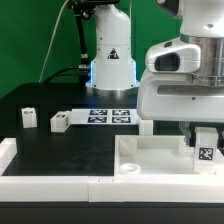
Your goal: Assemble one leg
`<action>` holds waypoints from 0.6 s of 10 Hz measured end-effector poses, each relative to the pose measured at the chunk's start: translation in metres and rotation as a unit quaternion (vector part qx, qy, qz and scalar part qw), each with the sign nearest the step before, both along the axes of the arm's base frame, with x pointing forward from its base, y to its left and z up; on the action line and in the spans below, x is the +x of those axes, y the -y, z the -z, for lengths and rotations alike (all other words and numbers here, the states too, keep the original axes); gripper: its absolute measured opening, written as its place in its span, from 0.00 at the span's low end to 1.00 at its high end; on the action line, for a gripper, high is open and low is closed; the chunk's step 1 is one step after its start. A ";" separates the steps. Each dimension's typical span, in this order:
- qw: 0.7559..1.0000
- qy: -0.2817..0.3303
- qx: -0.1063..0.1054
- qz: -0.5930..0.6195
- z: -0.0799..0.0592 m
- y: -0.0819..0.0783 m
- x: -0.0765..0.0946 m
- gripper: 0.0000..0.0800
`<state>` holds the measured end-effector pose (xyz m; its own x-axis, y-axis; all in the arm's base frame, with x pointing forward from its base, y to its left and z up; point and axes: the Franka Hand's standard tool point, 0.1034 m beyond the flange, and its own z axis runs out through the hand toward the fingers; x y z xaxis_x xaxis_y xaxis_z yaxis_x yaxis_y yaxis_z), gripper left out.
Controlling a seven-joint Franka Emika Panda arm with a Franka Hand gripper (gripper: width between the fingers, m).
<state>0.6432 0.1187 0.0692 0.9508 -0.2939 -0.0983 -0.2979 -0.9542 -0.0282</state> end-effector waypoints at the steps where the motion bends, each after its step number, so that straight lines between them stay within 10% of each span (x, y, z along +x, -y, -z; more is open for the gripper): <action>1: 0.999 -0.004 0.000 0.052 0.000 0.002 0.000 0.36; 6: 0.968 -0.018 -0.043 0.246 -0.002 0.019 -0.003 0.38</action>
Offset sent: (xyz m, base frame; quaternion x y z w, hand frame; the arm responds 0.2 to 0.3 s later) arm -0.0033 0.0027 -0.0028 0.0047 0.0069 0.3064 0.9519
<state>0.6402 0.1001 0.0712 0.6896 -0.7194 -0.0835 -0.7167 -0.6944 0.0639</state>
